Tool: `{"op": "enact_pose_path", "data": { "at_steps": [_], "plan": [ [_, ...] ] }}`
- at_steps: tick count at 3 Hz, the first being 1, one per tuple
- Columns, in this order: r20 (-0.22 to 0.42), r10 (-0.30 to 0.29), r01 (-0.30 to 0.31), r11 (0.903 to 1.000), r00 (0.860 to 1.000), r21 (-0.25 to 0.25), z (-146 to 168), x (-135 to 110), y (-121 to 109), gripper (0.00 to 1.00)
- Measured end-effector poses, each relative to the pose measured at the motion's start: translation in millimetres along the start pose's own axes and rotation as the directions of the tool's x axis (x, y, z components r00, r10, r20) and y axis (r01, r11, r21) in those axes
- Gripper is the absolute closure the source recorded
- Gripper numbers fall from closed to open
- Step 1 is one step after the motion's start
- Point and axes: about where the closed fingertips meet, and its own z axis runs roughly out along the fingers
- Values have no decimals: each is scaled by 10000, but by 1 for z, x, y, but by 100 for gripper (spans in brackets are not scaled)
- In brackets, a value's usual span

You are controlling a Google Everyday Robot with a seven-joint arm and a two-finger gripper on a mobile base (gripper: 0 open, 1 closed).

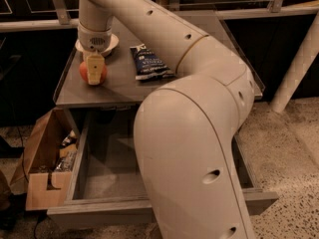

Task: Place apple into top drawer

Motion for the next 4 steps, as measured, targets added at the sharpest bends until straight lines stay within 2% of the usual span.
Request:
{"op": "enact_pose_path", "data": {
  "at_steps": [1,2,3,4],
  "plan": [
    [295,-35,36,10000,9996,-13,3,-1,-1,100],
    [701,-160,131,9991,9974,406,-19,1,6,100],
    [937,138,-222,9958,9955,888,-45,17,21,100],
    [1128,975,-1139,9822,9888,1493,-67,59,51,100]
  ]
}}
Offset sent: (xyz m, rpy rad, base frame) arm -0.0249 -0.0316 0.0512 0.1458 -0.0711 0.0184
